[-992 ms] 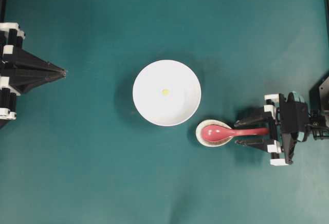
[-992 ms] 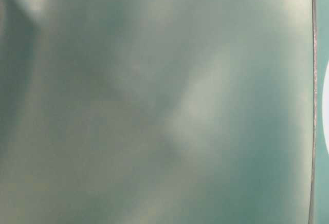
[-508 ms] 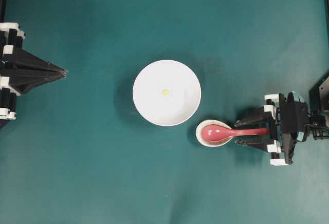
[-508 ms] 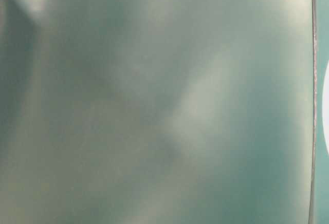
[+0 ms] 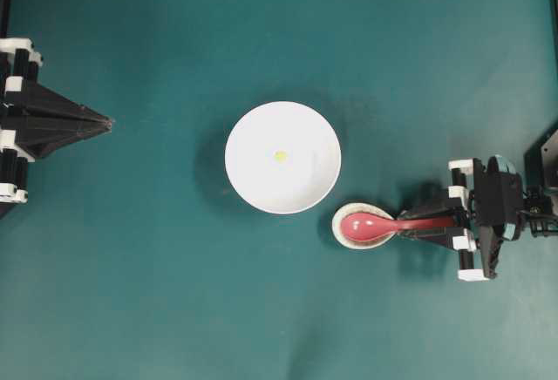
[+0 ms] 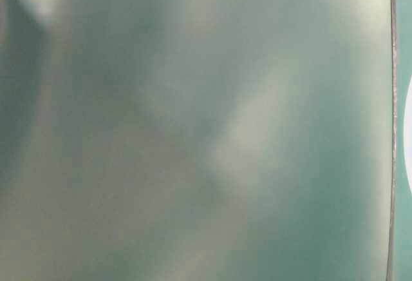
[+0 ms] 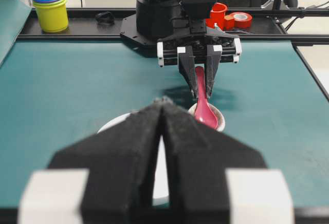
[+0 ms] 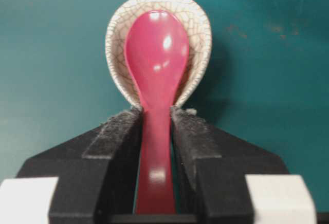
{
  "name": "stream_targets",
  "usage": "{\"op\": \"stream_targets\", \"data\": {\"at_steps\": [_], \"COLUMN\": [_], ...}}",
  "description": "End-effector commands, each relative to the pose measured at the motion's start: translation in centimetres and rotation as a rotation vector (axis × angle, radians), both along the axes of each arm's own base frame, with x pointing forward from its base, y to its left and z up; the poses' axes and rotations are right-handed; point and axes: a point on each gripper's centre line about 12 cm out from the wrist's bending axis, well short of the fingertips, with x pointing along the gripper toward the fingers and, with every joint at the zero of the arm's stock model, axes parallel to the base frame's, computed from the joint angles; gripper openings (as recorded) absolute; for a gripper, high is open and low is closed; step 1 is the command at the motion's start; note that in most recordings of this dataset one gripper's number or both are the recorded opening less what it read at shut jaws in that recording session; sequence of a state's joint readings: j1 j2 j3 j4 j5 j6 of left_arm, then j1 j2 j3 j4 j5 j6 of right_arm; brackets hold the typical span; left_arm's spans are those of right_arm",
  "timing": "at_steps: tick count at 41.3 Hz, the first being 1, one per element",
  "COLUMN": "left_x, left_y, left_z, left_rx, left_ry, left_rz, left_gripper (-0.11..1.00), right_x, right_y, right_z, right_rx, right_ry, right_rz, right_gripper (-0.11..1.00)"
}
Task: Scoop the yellow hexagonal prism block from the bowl with a spoon using the right arm.
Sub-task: 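Close the right gripper on the red spoon handle, then lift the spoon and carry it over the white bowl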
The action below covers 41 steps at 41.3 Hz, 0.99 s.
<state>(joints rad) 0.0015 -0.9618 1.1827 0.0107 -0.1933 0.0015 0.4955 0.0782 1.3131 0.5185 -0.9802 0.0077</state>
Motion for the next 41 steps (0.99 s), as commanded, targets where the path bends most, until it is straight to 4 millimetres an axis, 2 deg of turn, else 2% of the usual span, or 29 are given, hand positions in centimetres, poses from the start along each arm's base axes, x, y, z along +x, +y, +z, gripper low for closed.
{"op": "stream_targets", "data": {"at_steps": [1, 5, 23, 31, 41], "left_x": [0.3, 0.3, 0.3, 0.2, 0.2], "left_y": [0.0, 0.0, 0.0, 0.0, 0.0], "left_z": [0.6, 0.6, 0.7, 0.9, 0.9], "left_rx": [0.0, 0.0, 0.0, 0.002, 0.0], "left_ry": [-0.014, -0.014, -0.017, -0.023, -0.025], "left_rz": [0.001, 0.001, 0.001, 0.001, 0.001], "left_gripper": [0.0, 0.0, 0.0, 0.0, 0.0], "right_x": [0.3, 0.3, 0.6, 1.6, 4.2], "right_y": [0.2, 0.2, -0.2, -1.7, -4.3], "right_z": [0.6, 1.1, 5.6, 7.6, 9.8], "right_rx": [0.01, 0.017, 0.04, 0.03, 0.045], "right_ry": [-0.031, -0.05, -0.184, -0.183, -0.06], "right_rz": [0.001, 0.002, 0.012, -0.035, -0.091], "right_gripper": [0.26, 0.26, 0.26, 0.26, 0.26]}}
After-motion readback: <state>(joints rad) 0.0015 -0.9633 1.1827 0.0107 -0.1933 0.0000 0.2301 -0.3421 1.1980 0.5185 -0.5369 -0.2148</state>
